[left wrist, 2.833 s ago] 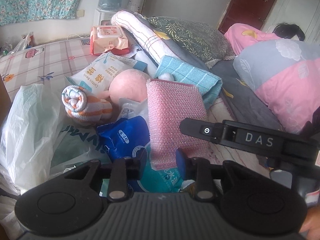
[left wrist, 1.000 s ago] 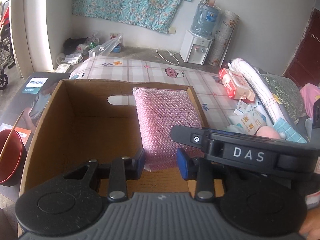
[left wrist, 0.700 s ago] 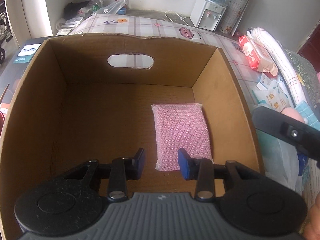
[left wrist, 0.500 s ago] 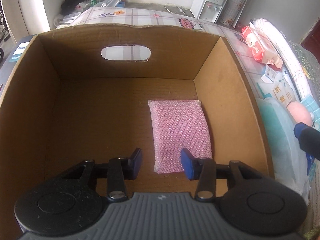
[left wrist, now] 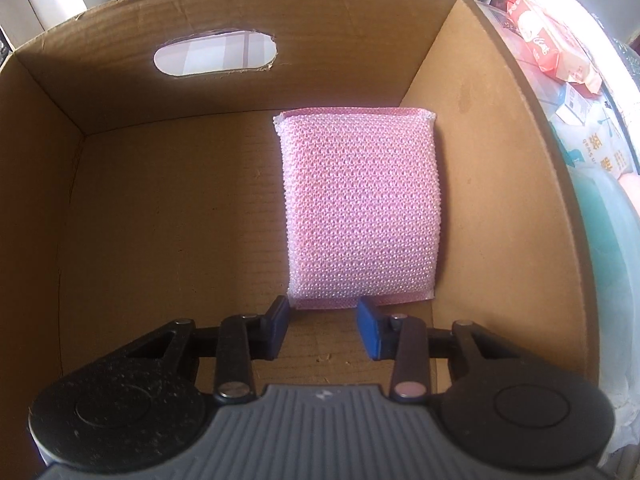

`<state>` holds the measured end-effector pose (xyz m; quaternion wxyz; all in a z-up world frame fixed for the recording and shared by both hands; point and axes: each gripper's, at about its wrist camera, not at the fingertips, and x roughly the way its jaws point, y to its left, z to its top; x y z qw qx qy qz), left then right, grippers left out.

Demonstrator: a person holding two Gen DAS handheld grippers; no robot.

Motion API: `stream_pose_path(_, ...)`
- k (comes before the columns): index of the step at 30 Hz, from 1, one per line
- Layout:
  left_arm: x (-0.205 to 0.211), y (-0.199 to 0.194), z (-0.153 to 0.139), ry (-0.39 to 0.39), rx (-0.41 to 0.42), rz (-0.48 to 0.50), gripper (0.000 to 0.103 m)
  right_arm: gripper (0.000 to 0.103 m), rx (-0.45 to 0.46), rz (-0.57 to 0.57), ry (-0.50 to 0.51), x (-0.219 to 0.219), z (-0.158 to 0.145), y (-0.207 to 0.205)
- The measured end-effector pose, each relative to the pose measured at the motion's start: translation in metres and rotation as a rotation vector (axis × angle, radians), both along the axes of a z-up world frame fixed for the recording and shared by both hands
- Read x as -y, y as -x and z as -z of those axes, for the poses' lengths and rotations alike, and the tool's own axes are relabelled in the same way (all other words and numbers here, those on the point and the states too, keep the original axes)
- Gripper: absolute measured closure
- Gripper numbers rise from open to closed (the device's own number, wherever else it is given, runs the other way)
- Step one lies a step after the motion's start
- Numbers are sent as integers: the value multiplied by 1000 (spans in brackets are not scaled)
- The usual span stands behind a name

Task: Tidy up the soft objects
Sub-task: 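Reach the left tool to the white cotton swab bag and grasp it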

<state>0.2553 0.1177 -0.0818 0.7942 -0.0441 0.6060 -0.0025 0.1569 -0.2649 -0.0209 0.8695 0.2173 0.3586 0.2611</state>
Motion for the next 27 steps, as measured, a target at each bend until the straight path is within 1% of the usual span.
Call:
stream_pose_path(5,4,-6,-4,-31,27,16,65,49,-10,11,0,4,4,0)
stream_pose_path(7,6,-5,-7,-33,60,22,64,49,-11,16,2,6,5,1)
stream_pose_path(8,7,-4,-8,-40,78,24,62,49,-11,20,4,8,5,3)
stream_pose_path(10,8,0,-13,-59,116,24,54,49,-9,29,9,10,4,6)
stream_pose_path(12,9,7,-22,-69,144,24,37,49,-6,40,17,14,3,10)
stream_pose_path(15,3,12,-42,-71,178,28,26,49,9,54,42,22,-2,14)
stream_pose_path(16,1,15,-50,-72,198,22,25,49,18,60,53,26,-6,16)
stream_pose_path(19,-11,35,-94,-86,337,-25,22,49,46,83,82,40,-17,17)
stream_pose_path(21,-12,50,-127,-90,454,-34,15,49,65,115,106,55,-25,14)
stream_pose_path(22,-9,56,-140,-91,509,-29,14,49,70,133,114,63,-29,11)
stream_pose_path(24,-3,58,-164,-81,596,1,9,49,74,169,121,80,-36,3)
stream_pose_path(25,6,58,-174,-66,630,32,8,49,72,184,120,88,-39,-3)
stream_pose_path(27,32,49,-185,-33,663,118,3,49,65,211,122,104,-44,-16)
